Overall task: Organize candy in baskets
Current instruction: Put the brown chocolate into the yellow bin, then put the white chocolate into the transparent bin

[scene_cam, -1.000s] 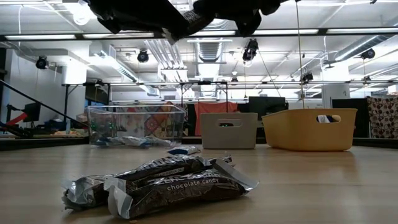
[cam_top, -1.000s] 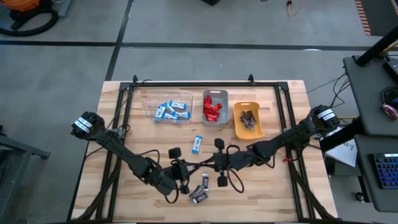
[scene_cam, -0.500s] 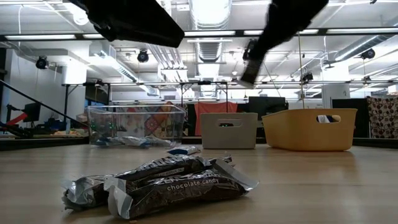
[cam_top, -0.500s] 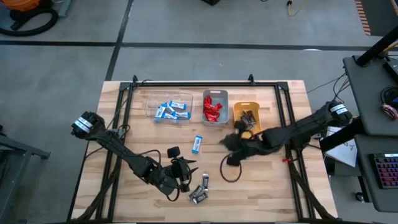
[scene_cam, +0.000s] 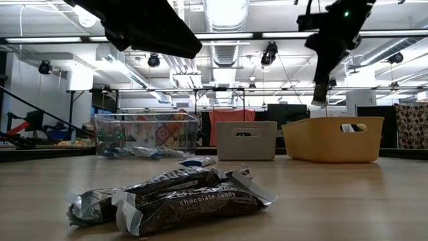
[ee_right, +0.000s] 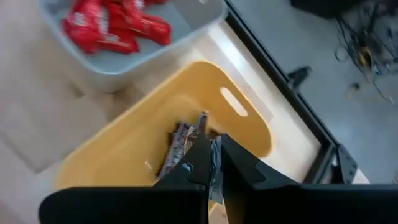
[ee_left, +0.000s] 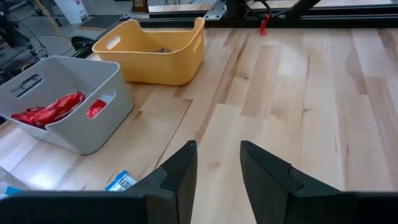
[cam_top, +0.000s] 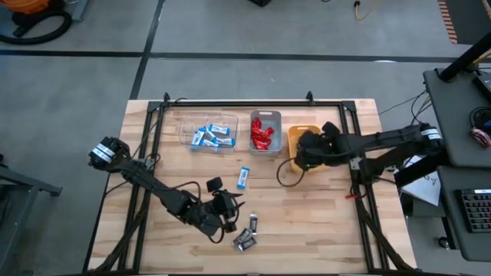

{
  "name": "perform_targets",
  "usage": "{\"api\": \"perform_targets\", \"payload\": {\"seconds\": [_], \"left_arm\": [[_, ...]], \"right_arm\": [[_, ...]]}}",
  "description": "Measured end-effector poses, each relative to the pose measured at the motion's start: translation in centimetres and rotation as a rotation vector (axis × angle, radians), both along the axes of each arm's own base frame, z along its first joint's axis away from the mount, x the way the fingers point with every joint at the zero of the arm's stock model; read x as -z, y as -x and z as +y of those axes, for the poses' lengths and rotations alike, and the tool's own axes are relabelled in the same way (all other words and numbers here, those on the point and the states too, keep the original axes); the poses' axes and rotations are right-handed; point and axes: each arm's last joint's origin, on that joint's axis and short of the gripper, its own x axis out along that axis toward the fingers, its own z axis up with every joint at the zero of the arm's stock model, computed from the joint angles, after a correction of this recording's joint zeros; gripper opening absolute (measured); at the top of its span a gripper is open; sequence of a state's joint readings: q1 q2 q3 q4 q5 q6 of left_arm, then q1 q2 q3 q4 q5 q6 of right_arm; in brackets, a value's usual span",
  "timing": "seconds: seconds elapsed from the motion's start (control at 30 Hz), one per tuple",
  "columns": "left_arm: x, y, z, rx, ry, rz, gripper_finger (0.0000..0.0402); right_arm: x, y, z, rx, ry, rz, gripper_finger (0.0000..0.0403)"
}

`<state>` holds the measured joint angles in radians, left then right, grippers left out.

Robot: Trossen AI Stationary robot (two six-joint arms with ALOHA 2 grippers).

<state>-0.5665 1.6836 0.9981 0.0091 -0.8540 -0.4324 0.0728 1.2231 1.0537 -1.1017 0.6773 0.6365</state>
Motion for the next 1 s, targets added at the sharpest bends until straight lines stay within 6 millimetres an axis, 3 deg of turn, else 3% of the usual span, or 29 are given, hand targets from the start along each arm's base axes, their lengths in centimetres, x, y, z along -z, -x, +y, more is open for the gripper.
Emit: {"api": "perform_targets", "payload": {"seconds": [0.3,0.73,1.0], "left_arm": [[0.1,0.0,0.2,-0.018,0.014,0.004,0.0107],[0.2,0.1,0.3,-0.035,0.040,0.004,0.0107],[0.2,-0.4,1.3,-0.152,0.207,-0.068,0.0108]], "right_arm": [[2.2,-0.2,-2.2,0.100,0.006,0.082,0.0018],[2.7,-0.5,-2.4,0.102,0.007,0.106,0.0115],[2.7,-0.5,-2.4,0.101,0.005,0.098,0.0155]]}}
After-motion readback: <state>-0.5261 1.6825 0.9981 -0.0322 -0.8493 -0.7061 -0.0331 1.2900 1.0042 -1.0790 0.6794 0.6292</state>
